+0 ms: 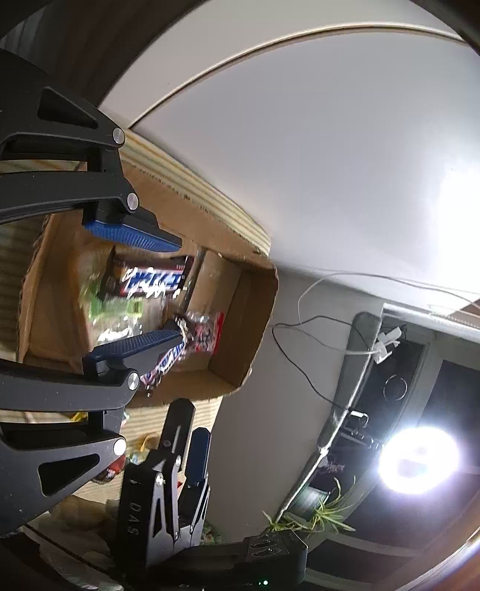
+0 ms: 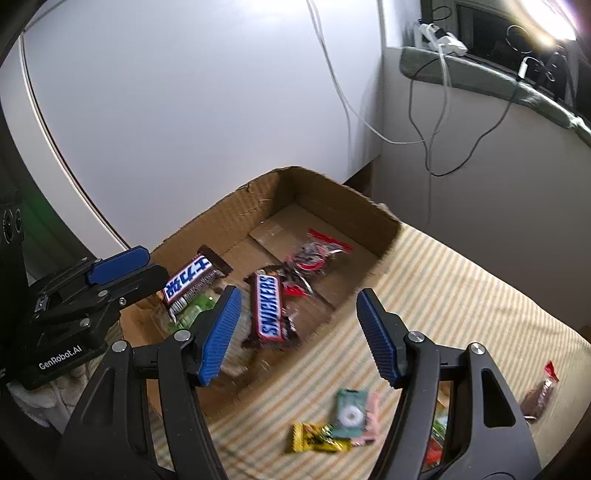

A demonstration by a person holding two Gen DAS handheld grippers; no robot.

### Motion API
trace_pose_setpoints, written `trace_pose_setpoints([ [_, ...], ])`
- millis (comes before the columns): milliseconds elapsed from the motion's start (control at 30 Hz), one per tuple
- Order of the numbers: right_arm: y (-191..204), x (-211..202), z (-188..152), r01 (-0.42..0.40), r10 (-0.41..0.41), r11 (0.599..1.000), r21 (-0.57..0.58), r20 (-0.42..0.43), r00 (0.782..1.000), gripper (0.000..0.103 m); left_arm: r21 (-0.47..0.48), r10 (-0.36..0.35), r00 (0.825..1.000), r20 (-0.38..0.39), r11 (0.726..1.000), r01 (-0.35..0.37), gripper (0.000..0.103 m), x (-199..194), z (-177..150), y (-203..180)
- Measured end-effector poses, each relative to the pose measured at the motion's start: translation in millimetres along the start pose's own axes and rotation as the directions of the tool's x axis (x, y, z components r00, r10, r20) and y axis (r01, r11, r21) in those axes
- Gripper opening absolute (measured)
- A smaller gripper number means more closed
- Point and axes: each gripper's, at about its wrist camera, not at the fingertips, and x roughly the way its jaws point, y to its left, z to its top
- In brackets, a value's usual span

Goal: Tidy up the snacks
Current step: 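Withdraw both tools from the box toward the remaining snacks, then grasp the black candy packet with the right gripper while the left grasps the yellow packet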

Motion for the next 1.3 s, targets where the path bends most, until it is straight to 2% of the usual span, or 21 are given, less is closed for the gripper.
trace_pose_setpoints([
  [500,-64,-62,-52,0.069,-0.071,0.994,0.080,0.024,0.997,0.068,0.095,-0.134,0.991,-0.017,0.986,0.135,0.043,-15,-21,-66],
  [833,-103,-72,-99,0.105,-0.102,0.987,0.124,-0.032,0.994,0.068,0.168,-0.214,0.972,-0.100,0.959,0.228,0.043,-9,-49,-115],
  [1100,-110,-56,-130,0.112,-0.103,0.989,0.097,-0.099,0.990,0.068,0.209,-0.202,0.958,-0.205,0.947,0.245,0.041,16,-75,-138],
  [1300,-112,-46,-142,0.116,-0.105,0.990,0.083,-0.126,0.987,0.063,0.246,-0.152,0.961,-0.231,0.946,0.209,0.041,32,-77,-142],
])
